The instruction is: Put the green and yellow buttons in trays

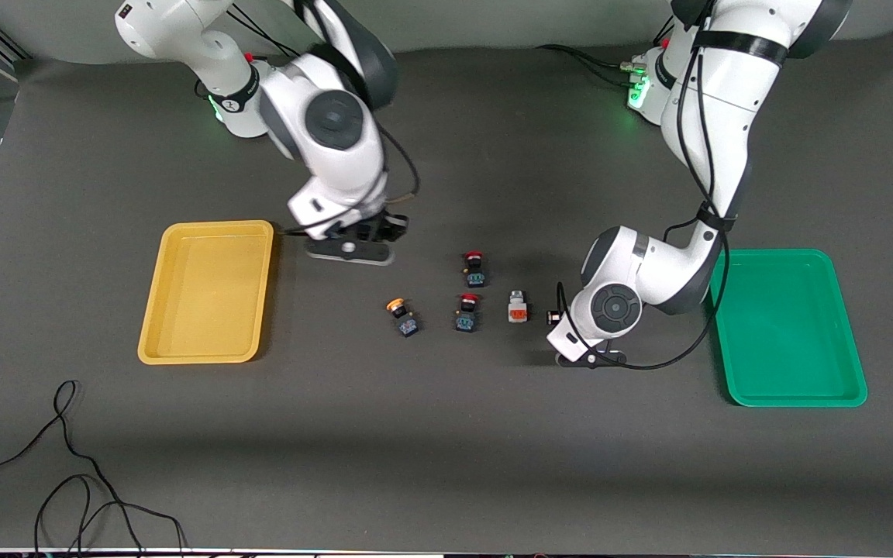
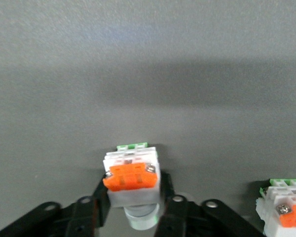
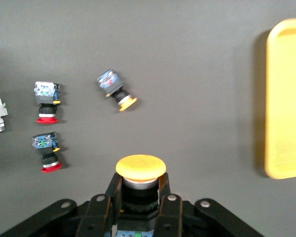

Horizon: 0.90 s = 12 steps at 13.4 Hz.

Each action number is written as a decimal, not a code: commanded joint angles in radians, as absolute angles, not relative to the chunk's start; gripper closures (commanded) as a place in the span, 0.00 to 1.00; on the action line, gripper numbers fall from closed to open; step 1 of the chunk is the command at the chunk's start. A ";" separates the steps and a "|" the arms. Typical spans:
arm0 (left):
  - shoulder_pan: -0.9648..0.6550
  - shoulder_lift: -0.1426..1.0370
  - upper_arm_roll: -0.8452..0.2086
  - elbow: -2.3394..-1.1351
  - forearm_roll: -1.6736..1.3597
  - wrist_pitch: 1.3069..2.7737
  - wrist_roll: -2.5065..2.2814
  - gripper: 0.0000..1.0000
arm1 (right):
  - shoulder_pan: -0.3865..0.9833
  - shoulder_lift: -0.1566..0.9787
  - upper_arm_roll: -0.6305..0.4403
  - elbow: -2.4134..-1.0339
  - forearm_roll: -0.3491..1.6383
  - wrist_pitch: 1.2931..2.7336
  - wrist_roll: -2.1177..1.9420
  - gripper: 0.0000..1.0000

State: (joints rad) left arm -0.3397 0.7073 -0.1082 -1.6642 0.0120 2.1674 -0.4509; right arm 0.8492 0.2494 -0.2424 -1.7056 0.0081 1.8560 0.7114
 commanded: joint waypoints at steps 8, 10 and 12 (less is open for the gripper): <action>-0.178 0.414 -0.090 -1.462 0.035 1.660 -0.375 1.00 | 0.850 0.011 -0.921 -2.038 0.012 1.976 -0.298 0.93; -0.082 0.410 -0.091 -1.408 0.028 1.568 -0.220 1.00 | 0.847 0.032 -0.978 -2.214 0.078 2.228 -0.415 0.93; 0.006 0.408 -0.089 -1.402 0.034 1.551 -0.087 1.00 | 0.827 0.156 -0.985 -2.301 0.180 2.434 -0.520 0.93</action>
State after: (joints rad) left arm -0.0696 0.3894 -0.0792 -1.4261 0.0289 1.5796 -0.2029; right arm 0.8239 0.0511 -0.9791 -2.2220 0.0914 2.2724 -0.4280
